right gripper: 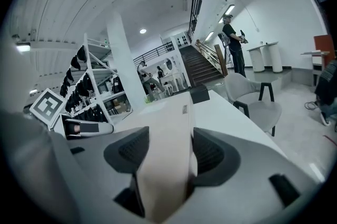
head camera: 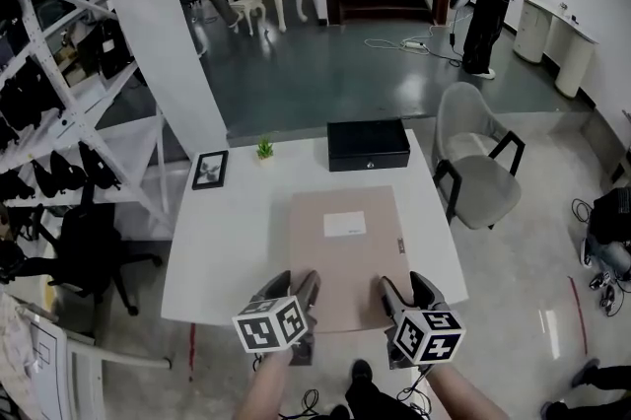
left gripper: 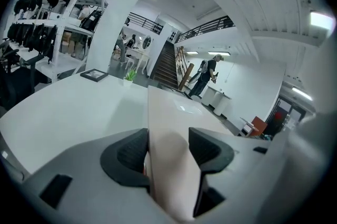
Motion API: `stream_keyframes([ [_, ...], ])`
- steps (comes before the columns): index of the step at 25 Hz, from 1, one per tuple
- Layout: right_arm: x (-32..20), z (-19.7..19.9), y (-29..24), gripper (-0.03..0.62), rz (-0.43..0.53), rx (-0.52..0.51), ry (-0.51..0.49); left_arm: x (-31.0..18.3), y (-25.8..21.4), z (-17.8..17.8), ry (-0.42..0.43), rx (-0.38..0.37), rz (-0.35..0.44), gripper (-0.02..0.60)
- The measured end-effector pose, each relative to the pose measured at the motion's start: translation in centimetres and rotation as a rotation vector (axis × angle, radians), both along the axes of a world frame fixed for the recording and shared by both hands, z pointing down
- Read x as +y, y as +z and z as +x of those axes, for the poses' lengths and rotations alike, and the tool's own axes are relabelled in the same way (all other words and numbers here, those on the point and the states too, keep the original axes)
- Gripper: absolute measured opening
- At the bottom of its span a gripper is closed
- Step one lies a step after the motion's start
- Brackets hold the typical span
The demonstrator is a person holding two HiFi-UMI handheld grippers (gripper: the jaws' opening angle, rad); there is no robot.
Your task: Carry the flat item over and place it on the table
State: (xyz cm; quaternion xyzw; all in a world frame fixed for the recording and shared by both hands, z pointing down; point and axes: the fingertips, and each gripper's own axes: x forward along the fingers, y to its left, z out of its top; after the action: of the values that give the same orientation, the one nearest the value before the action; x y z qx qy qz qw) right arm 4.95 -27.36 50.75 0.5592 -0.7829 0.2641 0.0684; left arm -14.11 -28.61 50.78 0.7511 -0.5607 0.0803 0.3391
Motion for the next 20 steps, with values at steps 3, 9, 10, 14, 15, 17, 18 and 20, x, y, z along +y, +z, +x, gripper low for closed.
stream_keyframes([
  [3,-1.3,0.1,0.5,0.250,-0.007,0.001,-0.003,-1.3,0.4,0.0,-0.005,-0.001,-0.008,0.245],
  [9,-3.5,0.2,1.9,0.250,-0.026,-0.001,-0.001,-3.5,1.7,0.1,-0.005,-0.021,-0.026,0.245],
  [10,-3.8,0.2,2.1,0.250,-0.027,-0.004,-0.001,-3.8,1.9,0.1,-0.005,-0.024,-0.027,0.245],
  [14,-4.8,0.4,3.0,0.250,-0.033,-0.013,0.005,-4.9,2.3,0.5,0.000,-0.030,-0.028,0.245],
  [15,-5.1,0.6,3.2,0.250,-0.035,-0.014,0.006,-5.2,2.4,0.6,0.001,-0.030,-0.028,0.245],
  [17,-5.5,0.8,3.6,0.250,-0.036,-0.020,0.007,-5.6,2.7,0.8,0.003,-0.034,-0.024,0.245],
  [18,-5.7,0.9,3.8,0.250,-0.036,-0.026,0.008,-5.8,2.8,0.9,0.005,-0.036,-0.021,0.245],
  [20,-6.1,1.0,4.0,0.250,-0.036,-0.033,0.012,-6.4,3.0,1.1,0.013,-0.041,-0.018,0.245],
])
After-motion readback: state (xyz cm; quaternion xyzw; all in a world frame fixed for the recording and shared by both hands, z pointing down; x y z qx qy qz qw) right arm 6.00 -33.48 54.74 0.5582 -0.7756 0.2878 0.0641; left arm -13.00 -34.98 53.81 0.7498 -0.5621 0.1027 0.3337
